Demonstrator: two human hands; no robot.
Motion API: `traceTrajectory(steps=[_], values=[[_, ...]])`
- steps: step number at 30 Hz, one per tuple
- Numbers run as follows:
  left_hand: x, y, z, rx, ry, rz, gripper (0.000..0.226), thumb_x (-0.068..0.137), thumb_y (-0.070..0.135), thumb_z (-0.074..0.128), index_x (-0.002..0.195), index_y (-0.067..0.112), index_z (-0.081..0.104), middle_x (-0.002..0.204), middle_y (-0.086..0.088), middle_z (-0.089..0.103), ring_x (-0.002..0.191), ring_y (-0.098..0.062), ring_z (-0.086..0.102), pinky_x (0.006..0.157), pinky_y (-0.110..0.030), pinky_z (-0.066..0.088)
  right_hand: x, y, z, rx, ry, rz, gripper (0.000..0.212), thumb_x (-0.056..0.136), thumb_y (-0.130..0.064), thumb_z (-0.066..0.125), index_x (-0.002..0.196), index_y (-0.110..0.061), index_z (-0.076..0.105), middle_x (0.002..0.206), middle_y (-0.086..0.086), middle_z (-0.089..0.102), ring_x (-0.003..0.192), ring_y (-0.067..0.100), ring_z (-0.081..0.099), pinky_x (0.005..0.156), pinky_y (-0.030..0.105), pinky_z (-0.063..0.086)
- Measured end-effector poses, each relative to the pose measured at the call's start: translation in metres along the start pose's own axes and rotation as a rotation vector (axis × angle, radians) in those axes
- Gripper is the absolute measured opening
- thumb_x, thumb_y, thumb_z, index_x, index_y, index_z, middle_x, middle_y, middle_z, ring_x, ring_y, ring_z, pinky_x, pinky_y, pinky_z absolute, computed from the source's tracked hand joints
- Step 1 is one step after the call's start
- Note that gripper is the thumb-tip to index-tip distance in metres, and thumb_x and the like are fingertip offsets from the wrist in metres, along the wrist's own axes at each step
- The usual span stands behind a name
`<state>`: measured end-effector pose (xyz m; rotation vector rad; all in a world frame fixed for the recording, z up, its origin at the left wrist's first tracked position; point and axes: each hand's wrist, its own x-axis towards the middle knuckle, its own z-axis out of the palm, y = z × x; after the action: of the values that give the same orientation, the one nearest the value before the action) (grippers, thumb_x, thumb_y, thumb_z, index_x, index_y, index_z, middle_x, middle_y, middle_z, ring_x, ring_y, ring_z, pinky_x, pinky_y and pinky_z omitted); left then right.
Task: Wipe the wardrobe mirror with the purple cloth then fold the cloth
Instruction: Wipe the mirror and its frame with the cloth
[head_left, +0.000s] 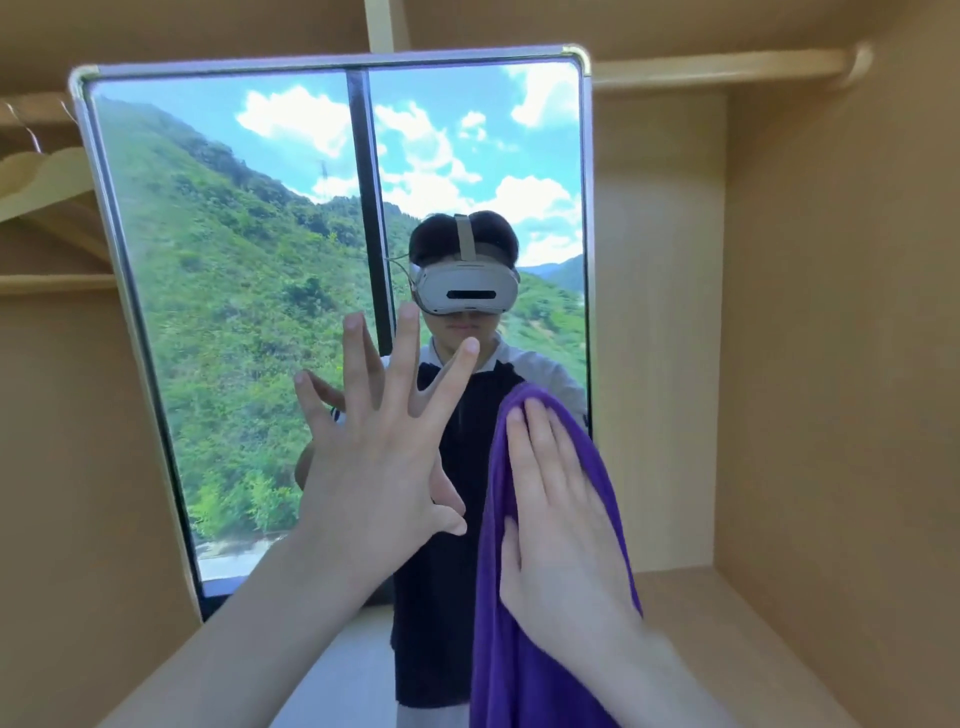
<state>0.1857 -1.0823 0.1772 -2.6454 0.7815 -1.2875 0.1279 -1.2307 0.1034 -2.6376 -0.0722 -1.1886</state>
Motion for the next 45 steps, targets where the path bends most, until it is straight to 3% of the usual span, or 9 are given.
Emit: traceTrajectory(steps=[7, 12, 15, 18, 22, 27, 35, 38, 45], values=[[0.002, 0.004, 0.005, 0.019, 0.037, -0.010, 0.169, 0.023, 0.070, 0.093, 0.164, 0.029, 0.010, 0.170, -0.020, -0.008, 0.151, -0.058, -0.005, 0.097, -0.089, 0.022, 0.050, 0.012, -0.029, -0.004, 0.209, -0.083, 0.098, 0.085, -0.010, 0.062, 0.164, -0.018, 0.003, 0.171, -0.006, -0.005, 0.156, 0.009, -0.011, 0.125, 0.025, 0.001], [0.004, 0.005, 0.005, 0.051, 0.019, -0.023, 0.164, 0.030, 0.072, 0.091, 0.164, 0.030, 0.007, 0.170, -0.020, -0.012, 0.151, -0.057, -0.009, 0.101, -0.088, 0.022, -0.058, 0.033, 0.060, -0.057, -0.028, -0.018, 0.139, 0.045, -0.014, 0.090, 0.162, -0.016, 0.015, 0.170, -0.005, -0.009, 0.155, 0.013, 0.007, 0.114, 0.031, 0.034], [0.004, 0.005, 0.004, 0.061, 0.008, -0.024, 0.162, 0.034, 0.072, 0.090, 0.164, 0.030, 0.004, 0.170, -0.020, -0.013, 0.151, -0.057, -0.009, 0.102, -0.087, 0.022, -0.102, 0.047, 0.083, -0.087, -0.193, -0.061, 0.134, 0.029, -0.022, 0.098, 0.150, -0.017, 0.041, 0.163, -0.008, 0.025, 0.140, 0.008, 0.043, 0.105, 0.018, 0.042], [0.002, 0.004, 0.005, 0.065, 0.021, -0.020, 0.161, 0.034, 0.072, 0.090, 0.164, 0.030, 0.005, 0.170, -0.020, -0.010, 0.151, -0.057, -0.006, 0.101, -0.087, 0.022, -0.094, 0.051, 0.073, -0.031, -0.161, -0.121, 0.122, 0.052, -0.017, 0.089, 0.158, -0.020, 0.027, 0.164, -0.011, 0.023, 0.148, 0.010, 0.027, 0.104, 0.018, 0.047], [-0.002, 0.006, 0.012, 0.035, 0.066, 0.009, 0.158, 0.038, 0.065, 0.093, 0.164, 0.028, 0.006, 0.170, -0.020, -0.007, 0.152, -0.056, -0.005, 0.101, -0.088, 0.020, -0.018, 0.039, 0.033, 0.062, 0.014, -0.179, 0.104, 0.079, -0.010, 0.062, 0.163, -0.024, 0.003, 0.170, -0.013, -0.007, 0.156, 0.006, -0.006, 0.120, 0.017, 0.009], [-0.044, 0.019, 0.037, 0.018, 0.002, 0.118, 0.162, 0.033, 0.067, 0.093, 0.164, 0.023, 0.008, 0.172, -0.014, -0.006, 0.155, -0.048, -0.006, 0.103, -0.088, 0.016, 0.017, 0.024, 0.019, 0.127, 0.198, -0.098, 0.092, 0.077, -0.004, 0.050, 0.162, -0.012, 0.015, 0.171, 0.001, 0.007, 0.158, 0.014, -0.001, 0.124, 0.018, 0.001], [-0.057, 0.021, 0.048, 0.024, -0.013, 0.103, 0.162, 0.032, 0.048, 0.100, 0.164, 0.023, 0.011, 0.172, -0.014, -0.004, 0.156, -0.046, -0.003, 0.106, -0.085, 0.015, -0.098, 0.028, 0.091, 0.137, 0.034, 0.055, 0.115, 0.079, 0.003, 0.063, 0.162, -0.028, -0.009, 0.168, -0.018, -0.015, 0.157, 0.007, -0.007, 0.123, 0.021, 0.017], [-0.058, 0.022, 0.049, 0.015, -0.001, 0.097, 0.162, 0.032, 0.047, 0.100, 0.164, 0.023, 0.009, 0.172, -0.014, -0.004, 0.156, -0.046, -0.004, 0.107, -0.084, 0.014, -0.053, 0.026, 0.062, 0.178, 0.096, -0.010, 0.106, 0.076, 0.009, 0.062, 0.164, -0.018, 0.009, 0.171, -0.009, 0.000, 0.158, 0.012, 0.000, 0.118, 0.006, 0.002], [-0.059, 0.018, 0.055, 0.002, 0.042, 0.112, 0.162, 0.031, 0.049, 0.099, 0.164, 0.025, 0.011, 0.173, -0.010, -0.003, 0.157, -0.042, -0.003, 0.110, -0.082, 0.011, 0.035, 0.019, 0.021, 0.091, 0.317, -0.053, 0.090, 0.078, -0.010, 0.042, 0.163, -0.014, 0.012, 0.171, -0.002, 0.003, 0.158, 0.015, -0.002, 0.127, 0.026, 0.003]])
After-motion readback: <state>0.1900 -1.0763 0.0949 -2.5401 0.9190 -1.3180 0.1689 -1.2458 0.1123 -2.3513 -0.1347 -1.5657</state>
